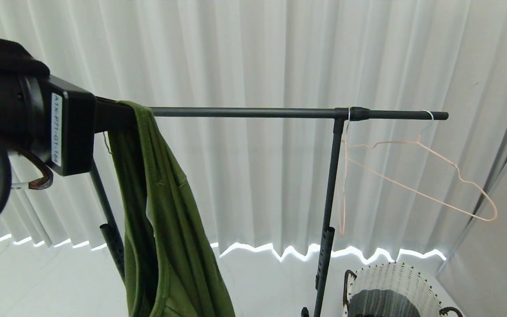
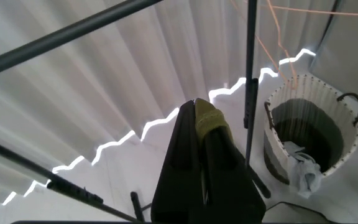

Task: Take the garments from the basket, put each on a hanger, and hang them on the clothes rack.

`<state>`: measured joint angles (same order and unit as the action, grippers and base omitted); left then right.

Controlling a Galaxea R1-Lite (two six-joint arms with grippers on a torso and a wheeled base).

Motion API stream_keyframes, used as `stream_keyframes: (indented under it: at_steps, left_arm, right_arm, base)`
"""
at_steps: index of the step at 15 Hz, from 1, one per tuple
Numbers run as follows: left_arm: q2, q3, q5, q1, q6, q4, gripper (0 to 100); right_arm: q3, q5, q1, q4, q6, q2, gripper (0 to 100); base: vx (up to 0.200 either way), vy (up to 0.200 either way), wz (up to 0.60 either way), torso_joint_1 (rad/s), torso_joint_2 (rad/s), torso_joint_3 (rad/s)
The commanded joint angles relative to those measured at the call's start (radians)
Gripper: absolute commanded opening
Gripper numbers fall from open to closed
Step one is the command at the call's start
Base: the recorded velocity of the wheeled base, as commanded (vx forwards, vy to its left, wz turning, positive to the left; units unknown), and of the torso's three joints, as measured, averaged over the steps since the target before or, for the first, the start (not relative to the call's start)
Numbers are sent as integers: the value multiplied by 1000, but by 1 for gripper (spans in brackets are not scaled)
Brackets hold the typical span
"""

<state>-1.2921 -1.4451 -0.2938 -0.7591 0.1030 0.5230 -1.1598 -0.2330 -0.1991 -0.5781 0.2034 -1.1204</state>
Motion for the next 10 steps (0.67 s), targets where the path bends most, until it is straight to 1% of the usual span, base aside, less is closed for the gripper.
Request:
stream_keyframes:
  at_steps: [1,2,3,6,8,9,10]
  left_arm:
    - [-1,15,-1,1,0,0,0]
    - [1,23,-1,1,-2,-1,0]
    - [5,55,-1,1,-2,-23,0]
    - [22,230,1,1,-3,-149,0]
    - [31,367,2,12,-5,-232,0]
    - [37,408,2,15,-3,-261,0]
    - [51,443,4,15,0,-285,0]
  right_arm:
    - [2,0,0,0,1,-10,100]
    - [2,0,1,0,1,-13,100]
    - [2,6,24,0,1,-29,100]
    - [-1,92,119,9,14,-81,100]
    - [-1,129,198,70,64,-147,100]
    - [-1,149,230,113,85,-180,100]
    - [-1,195,265,170,113,-233,100]
  base:
    - [200,0,0,7,2,2]
    - [200,0,0,-2,2,7]
    - [0,0,0,0,0,0]
    - [0,0,0,0,0,0]
    - [0,0,0,0,0,0]
    - [0,0,0,0,0,0]
    - [0,0,0,0,0,0]
